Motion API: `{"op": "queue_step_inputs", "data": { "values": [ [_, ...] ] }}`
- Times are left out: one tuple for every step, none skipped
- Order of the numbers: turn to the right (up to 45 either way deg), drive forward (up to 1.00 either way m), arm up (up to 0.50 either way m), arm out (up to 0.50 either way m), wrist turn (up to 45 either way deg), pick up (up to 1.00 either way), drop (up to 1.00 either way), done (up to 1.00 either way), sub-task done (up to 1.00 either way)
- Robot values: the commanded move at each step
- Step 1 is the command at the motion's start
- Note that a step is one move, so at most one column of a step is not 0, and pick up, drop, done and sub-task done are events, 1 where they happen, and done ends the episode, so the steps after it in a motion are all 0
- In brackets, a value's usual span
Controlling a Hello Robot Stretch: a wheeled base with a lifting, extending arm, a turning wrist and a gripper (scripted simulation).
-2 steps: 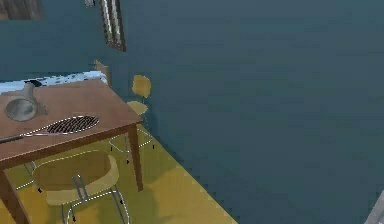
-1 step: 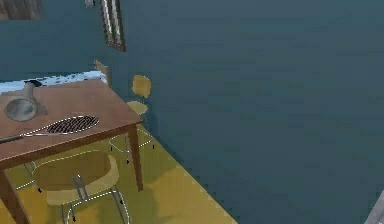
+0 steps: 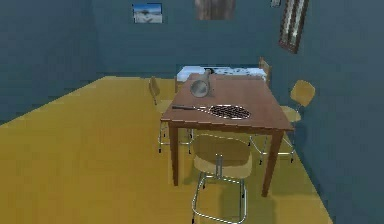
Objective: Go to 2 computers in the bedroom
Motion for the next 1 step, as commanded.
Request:
{"op": "queue_step_inputs", "data": {
  "values": [
    [-30.0, 0.00, 0.00, 0.00, 0.0, 0.00, 0.00, 0.00, 0.00]
  ]
}}
